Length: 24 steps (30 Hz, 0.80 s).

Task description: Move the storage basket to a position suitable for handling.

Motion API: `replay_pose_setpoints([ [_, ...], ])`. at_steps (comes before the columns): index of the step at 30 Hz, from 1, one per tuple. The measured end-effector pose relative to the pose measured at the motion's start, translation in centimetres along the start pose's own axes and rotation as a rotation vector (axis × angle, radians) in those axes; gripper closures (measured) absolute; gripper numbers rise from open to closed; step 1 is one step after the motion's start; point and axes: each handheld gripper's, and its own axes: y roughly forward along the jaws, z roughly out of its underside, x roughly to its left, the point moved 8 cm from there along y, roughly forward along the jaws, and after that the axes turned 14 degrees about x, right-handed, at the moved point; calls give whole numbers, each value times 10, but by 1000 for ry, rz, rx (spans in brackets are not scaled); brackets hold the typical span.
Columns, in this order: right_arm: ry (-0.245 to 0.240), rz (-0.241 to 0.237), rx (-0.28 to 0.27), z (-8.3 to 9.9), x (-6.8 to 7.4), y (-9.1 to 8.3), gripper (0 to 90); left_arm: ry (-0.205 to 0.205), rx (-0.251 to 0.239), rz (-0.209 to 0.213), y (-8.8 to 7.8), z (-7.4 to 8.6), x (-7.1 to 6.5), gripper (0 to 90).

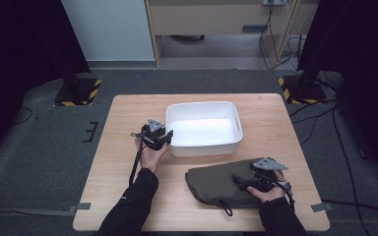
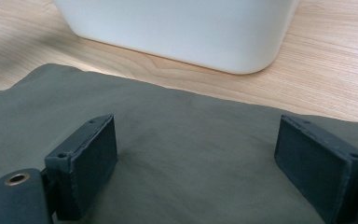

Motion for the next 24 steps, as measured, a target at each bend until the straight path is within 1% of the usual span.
replay_pose_setpoints([
  [7, -1, -1, 2, 1, 0, 1, 129, 18, -1, 7, 4, -4, 3, 657],
  [12, 0, 0, 3, 1, 0, 1, 129, 29, -9, 7, 6, -5, 3, 675],
  [16, -1, -2, 2, 1, 0, 1, 128, 24, -6, 9, 5, -5, 3, 677],
  [17, 3, -3, 0, 0, 0, 0, 129, 19, -11, 7, 2, -6, 2, 626],
  [19, 2, -2, -2, 0, 0, 0, 129, 9, -32, 2, -3, -8, 2, 587],
  [20, 2, -2, -2, 0, 0, 0, 129, 9, -32, 2, -3, -8, 2, 574],
  [21, 4, -5, -8, -1, 0, -1, 132, -5, -52, -1, -10, -11, 4, 556],
  [22, 2, -3, -11, -1, 0, -1, 135, -12, -60, -2, -14, -12, 4, 542],
  [24, -1, -6, -21, -2, 0, -2, 137, -29, -78, 9, -21, -13, 4, 536],
])
